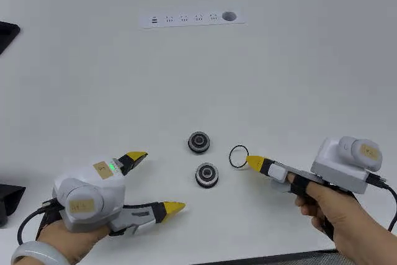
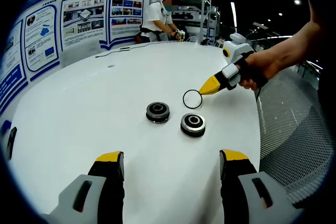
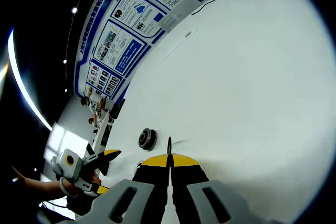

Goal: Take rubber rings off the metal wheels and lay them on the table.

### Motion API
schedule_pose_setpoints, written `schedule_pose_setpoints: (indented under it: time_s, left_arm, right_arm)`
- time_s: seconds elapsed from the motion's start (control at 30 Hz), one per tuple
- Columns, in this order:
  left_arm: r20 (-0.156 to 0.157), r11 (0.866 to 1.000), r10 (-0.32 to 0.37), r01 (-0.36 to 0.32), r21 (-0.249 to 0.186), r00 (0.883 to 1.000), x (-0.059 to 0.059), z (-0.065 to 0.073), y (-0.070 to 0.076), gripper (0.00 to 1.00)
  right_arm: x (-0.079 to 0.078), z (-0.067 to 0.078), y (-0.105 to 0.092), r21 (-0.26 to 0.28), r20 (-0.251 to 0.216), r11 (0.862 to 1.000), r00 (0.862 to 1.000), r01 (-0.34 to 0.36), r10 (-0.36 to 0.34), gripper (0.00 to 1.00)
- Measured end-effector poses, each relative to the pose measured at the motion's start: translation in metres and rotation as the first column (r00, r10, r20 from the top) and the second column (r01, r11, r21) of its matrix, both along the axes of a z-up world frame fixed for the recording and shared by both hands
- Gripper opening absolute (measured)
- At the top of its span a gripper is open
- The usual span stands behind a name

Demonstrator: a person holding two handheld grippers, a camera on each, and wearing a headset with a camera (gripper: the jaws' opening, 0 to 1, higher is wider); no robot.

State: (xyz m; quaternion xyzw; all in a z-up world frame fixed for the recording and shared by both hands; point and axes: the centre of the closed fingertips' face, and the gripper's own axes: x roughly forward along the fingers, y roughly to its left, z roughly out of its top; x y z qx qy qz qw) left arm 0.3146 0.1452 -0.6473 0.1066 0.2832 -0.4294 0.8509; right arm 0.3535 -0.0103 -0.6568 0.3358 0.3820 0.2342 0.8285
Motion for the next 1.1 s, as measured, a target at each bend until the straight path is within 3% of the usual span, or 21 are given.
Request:
schedule_pose_setpoints:
  time_s: [0.17,0.3,0.77,0.9,1.03,1.07,1.1]
  left_arm:
    - [-0.004,1.0,0.0,0.0,0.004,1.0,-0.001,-0.001,0.001,0.76]
    - [-0.006,1.0,0.005,-0.005,0.005,1.0,0.0,-0.002,0.002,0.75]
    - [-0.001,1.0,0.007,-0.007,-0.002,1.0,0.002,0.001,0.002,0.73]
    - [-0.001,1.0,0.007,-0.007,-0.005,1.0,0.003,0.002,0.001,0.71]
    - [0.001,1.0,0.002,-0.002,-0.003,1.0,0.002,0.003,0.0,0.7]
    - [-0.001,1.0,0.003,-0.003,-0.005,1.0,0.002,0.003,0.0,0.7]
    - [0.001,1.0,0.002,-0.002,-0.007,1.0,0.002,0.004,-0.001,0.69]
  right_arm:
    - [0.003,-0.003,-0.002,-0.026,0.009,1.0,1.0,0.005,-0.005,0.02]
    - [0.003,-0.007,-0.003,-0.09,0.026,0.996,0.999,-0.023,0.026,0.04]
    - [0.003,0.0,-0.012,-0.182,0.094,0.982,0.994,-0.047,0.065,0.14]
    - [-0.006,-0.004,-0.009,-0.232,0.09,0.966,0.986,-0.113,0.137,0.16]
    - [-0.006,-0.007,-0.012,-0.349,0.12,0.926,0.973,-0.144,0.196,0.19]
    - [-0.006,-0.004,-0.01,-0.357,0.138,0.922,0.968,-0.151,0.211,0.2]
    - [-0.006,-0.002,-0.008,-0.346,0.141,0.926,0.967,-0.151,0.21,0.2]
